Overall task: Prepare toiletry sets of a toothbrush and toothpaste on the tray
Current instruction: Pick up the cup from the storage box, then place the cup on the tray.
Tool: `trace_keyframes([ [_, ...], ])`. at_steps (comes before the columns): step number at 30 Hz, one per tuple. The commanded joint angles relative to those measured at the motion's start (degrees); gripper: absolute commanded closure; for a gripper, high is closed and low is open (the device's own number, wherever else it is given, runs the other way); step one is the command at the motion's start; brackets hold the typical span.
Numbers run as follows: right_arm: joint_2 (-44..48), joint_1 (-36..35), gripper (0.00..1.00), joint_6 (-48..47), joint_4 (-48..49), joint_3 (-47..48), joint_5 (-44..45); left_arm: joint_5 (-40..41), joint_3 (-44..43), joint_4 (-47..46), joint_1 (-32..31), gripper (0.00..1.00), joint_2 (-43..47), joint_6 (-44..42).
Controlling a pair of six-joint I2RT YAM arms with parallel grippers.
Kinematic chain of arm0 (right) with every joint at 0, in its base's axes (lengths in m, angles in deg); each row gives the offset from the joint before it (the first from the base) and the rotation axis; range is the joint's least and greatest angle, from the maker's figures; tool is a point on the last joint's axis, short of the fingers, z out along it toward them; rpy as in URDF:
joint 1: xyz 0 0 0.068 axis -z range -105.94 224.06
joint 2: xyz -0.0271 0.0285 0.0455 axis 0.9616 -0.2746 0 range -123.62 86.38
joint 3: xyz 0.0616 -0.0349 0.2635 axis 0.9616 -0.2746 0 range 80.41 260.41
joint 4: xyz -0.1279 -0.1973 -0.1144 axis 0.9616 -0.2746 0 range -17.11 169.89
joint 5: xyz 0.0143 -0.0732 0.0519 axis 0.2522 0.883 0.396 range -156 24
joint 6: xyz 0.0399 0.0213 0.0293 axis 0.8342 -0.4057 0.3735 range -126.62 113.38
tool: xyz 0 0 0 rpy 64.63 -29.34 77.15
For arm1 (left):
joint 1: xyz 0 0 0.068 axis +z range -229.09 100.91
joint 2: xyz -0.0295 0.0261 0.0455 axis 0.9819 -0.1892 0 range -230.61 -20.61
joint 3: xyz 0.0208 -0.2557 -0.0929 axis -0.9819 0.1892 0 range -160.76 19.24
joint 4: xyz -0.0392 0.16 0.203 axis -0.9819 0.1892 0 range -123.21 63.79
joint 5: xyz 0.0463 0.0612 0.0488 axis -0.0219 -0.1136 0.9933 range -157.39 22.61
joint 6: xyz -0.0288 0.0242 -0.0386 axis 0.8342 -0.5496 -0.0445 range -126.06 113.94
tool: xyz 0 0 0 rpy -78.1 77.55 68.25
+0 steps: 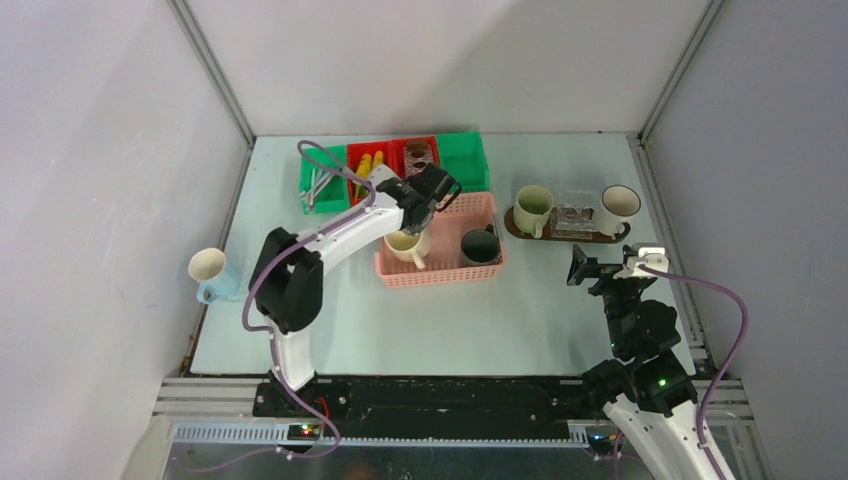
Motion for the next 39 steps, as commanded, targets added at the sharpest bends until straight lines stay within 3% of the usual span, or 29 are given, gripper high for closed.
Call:
trace_keyframes([
  [1, 0.6, -0.4, 0.01, -0.7, 2.4, -0.2, -0.3, 3.4, -0.5, -5.4, -0.5, 1.0, 7.0, -10.8],
  [6, 0.6, -0.4, 0.01, -0.8, 2.5, -0.2, -0.2, 3.9, 1.6, -11.7, -0.8, 1.0, 11.6, -21.3],
  [15, 0.0, -0.4, 0.0, -0.8, 2.7, -0.1, -0.2, 7.7, 0.7, -11.6, -1.0, 1.0, 19.1, -40.7],
  [22, -0.7, -0.4, 0.01, -0.8, 2.8, -0.2, -0.2, 8.3, 6.9, -14.5, 0.6, 1.0, 29.8, -55.5],
  [26, -1.2, -0.4, 0.01, -0.7, 2.8, -0.1, -0.2, 8.7, 10.8, -12.7, 2.9, 1.0, 34.6, -59.5],
  [39, -4.3, -0.4, 0.01, -1.0, 1.8, 0.4, 1.3, 7.6, 30.0, -11.1, 18.4, 1.0, 50.6, -66.0],
])
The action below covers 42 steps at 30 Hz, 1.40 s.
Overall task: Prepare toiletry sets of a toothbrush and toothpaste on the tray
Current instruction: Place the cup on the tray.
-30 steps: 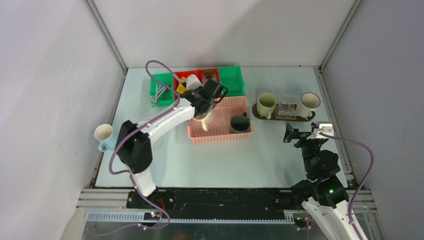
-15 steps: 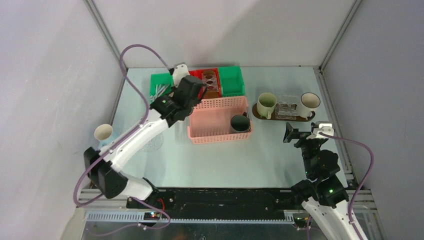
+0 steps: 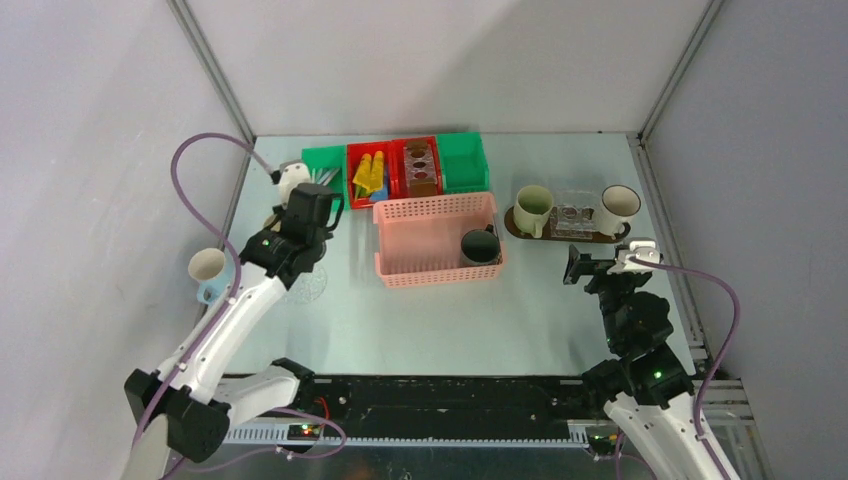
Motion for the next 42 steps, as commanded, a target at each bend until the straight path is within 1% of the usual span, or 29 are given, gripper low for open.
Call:
trace_keyframes([
  [1, -1.5, -0.3, 0.01, -0.9, 1.8, 0.4, 1.3, 2.7, 3.0, -3.9, 4.9, 1.0, 5.1, -5.9],
  [4, -2.0, -0.3, 0.01, -1.1, 1.5, 0.4, 1.8, 2.5, 7.7, -5.6, 7.6, 1.0, 6.0, -8.4],
  [8, -3.2, -0.3, 0.01, -1.1, 1.4, 0.4, 1.9, 2.1, 12.2, -8.7, 11.4, 1.0, 5.1, -12.6],
  [15, -5.2, -0.2, 0.0, -1.1, 1.1, 0.5, 1.8, 0.0, 17.3, -14.0, 16.3, 1.0, 1.3, -18.5],
  [17, -5.8, -0.3, 0.01, -1.1, 1.0, 0.5, 1.7, -1.8, 18.1, -16.3, 17.7, 1.0, 0.4, -19.3],
  [27, -7.8, -0.3, 0.01, -1.0, 0.6, 0.8, 1.5, -10.4, 20.1, -20.0, 24.3, 0.98, -0.5, -23.0],
  [31, -8.2, -0.3, 0.01, -1.0, 0.7, 0.8, 1.4, -13.6, 20.8, -20.7, 25.1, 0.97, -0.8, -23.4],
  [33, -8.2, -0.3, 0.0, -1.0, 0.7, 0.8, 1.2, -14.1, 20.8, -20.7, 25.1, 0.97, -1.1, -23.4],
  [35, -8.2, -0.3, 0.0, -1.1, 0.6, 0.8, 1.2, -15.3, 20.8, -20.6, 27.0, 0.97, -1.6, -23.4],
  [42, -8.3, -0.3, 0.01, -0.9, 0.5, 0.7, 0.7, -18.7, 20.6, -21.2, 30.6, 0.95, -2.9, -23.7],
])
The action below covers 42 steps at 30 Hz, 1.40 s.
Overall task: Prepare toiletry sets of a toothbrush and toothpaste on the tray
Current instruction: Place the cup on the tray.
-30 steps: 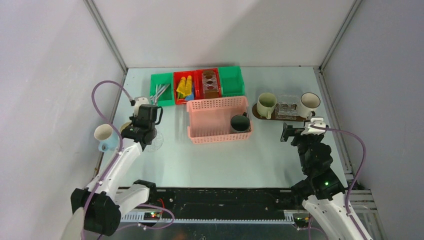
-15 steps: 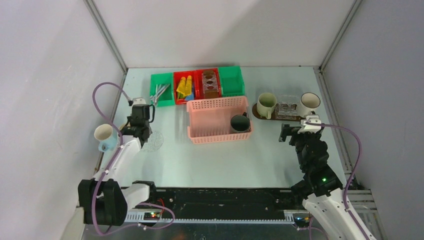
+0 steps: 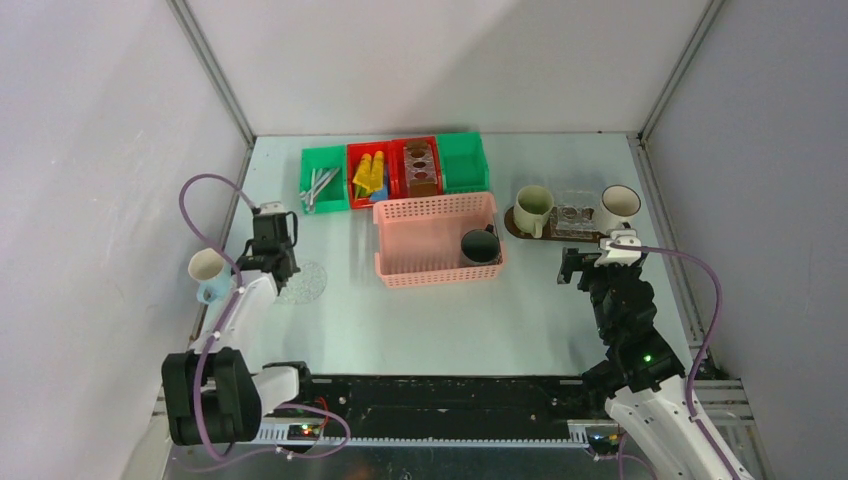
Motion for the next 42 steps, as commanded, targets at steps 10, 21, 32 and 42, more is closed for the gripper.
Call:
trace_keyframes([
  [10, -0.6, -0.4, 0.01, -0.2, 1.1, 0.7, -0.8, -5.5, -2.6, -5.7, 5.1, 0.91, -1.7, -3.6],
  [21, -0.9, -0.5, 0.01, -0.2, 1.1, 0.8, -0.8, -7.1, -4.2, -7.3, 6.2, 0.91, -3.4, -4.8],
  [32, -1.2, -0.4, 0.01, -0.2, 1.0, 0.8, -0.8, -7.9, -5.1, -9.0, 7.1, 0.89, -5.0, -5.5],
  [42, -1.5, -0.5, 0.01, -0.2, 1.1, 0.8, -0.9, -8.0, -5.1, -9.0, 7.6, 0.83, -5.8, -6.9],
])
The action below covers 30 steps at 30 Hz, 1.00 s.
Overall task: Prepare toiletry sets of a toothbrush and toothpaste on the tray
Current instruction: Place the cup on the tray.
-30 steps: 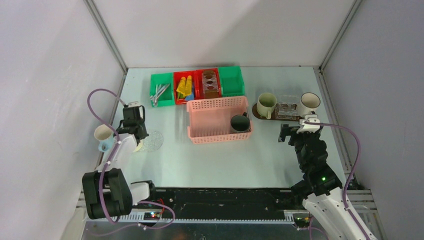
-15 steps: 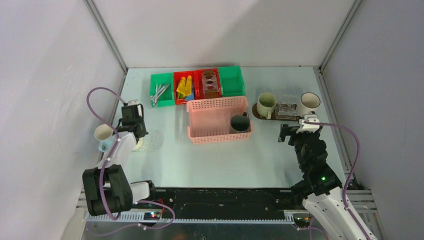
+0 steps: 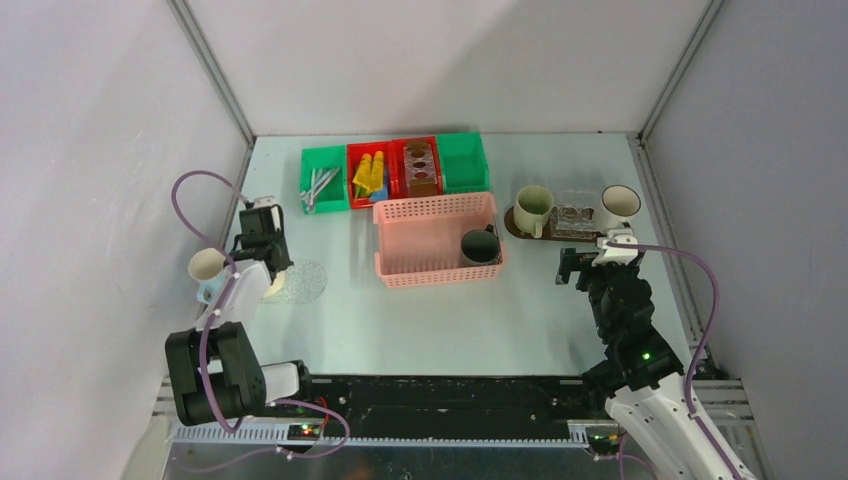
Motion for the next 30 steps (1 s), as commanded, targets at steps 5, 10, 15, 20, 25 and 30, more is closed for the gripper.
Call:
trace_keyframes([
  [5, -0.7, -0.3, 0.01, -0.2, 1.1, 0.8, -0.5, 1.2, -3.3, -3.4, 0.7, 0.75, 0.8, -3.2],
  [10, -1.0, -0.3, 0.01, -0.1, 1.1, 0.8, -0.7, 1.5, -3.3, -2.9, 0.6, 0.69, 1.9, -3.9],
  [15, -1.0, -0.4, 0.01, -0.1, 1.2, 0.8, -0.8, 1.7, -3.4, -2.1, 0.7, 0.54, 3.5, -4.1],
  [20, -1.3, -0.4, 0.0, -0.1, 1.0, 1.0, -0.7, 0.5, -3.5, -1.1, 0.5, 0.35, 6.5, -3.0],
  [25, -1.8, -0.4, 0.01, 0.0, 1.0, 1.1, -0.8, 3.7, -4.9, -0.1, -3.9, 0.22, 10.0, -0.9],
  [30, -2.1, -0.4, 0.01, 0.0, 0.9, 1.3, -1.4, 9.6, -7.5, 2.0, -12.7, 0.12, 11.5, 3.5],
])
